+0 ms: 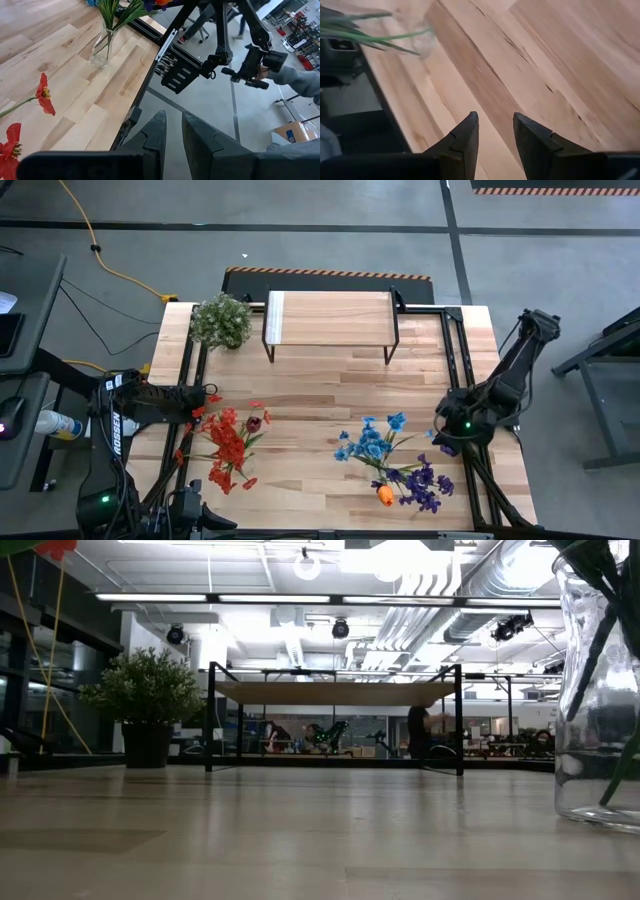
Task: Pick and place flowers into a vace then onto a shelf
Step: Put the right transparent vase with flowers on the shelf
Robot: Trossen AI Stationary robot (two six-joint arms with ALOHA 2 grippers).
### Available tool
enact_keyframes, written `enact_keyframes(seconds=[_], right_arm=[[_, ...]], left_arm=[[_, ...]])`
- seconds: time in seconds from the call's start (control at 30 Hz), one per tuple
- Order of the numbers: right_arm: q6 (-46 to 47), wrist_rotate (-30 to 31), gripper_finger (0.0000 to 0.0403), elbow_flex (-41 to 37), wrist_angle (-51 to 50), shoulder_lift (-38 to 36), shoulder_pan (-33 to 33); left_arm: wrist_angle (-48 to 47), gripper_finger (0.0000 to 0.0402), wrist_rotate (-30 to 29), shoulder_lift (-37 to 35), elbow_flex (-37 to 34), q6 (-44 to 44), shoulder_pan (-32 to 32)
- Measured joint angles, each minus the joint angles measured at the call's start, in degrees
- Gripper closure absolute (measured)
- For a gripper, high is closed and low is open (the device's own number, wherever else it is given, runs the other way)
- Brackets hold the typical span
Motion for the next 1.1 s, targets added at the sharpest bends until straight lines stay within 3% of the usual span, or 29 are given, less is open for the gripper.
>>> enact_keyframes(seconds=[0.23,0.53,1.1], right_arm=[[0.12,-2.35,0.0289,0.0,0.62,6.21,0.06],[0.84,0.64,0.0289,0.07,1.13,14.12,5.45],[-5.78,13.14,0.0289,0.09,12.28,23.13,9.67]], left_arm=[[-0.02,0.0307,0.0,0.0,0.0,0.03,0.0],[0.08,0.0307,1.44,0.0,0.0,-0.08,-0.01],[0.37,0.0307,0.85,0.0,0.0,-0.12,0.01]])
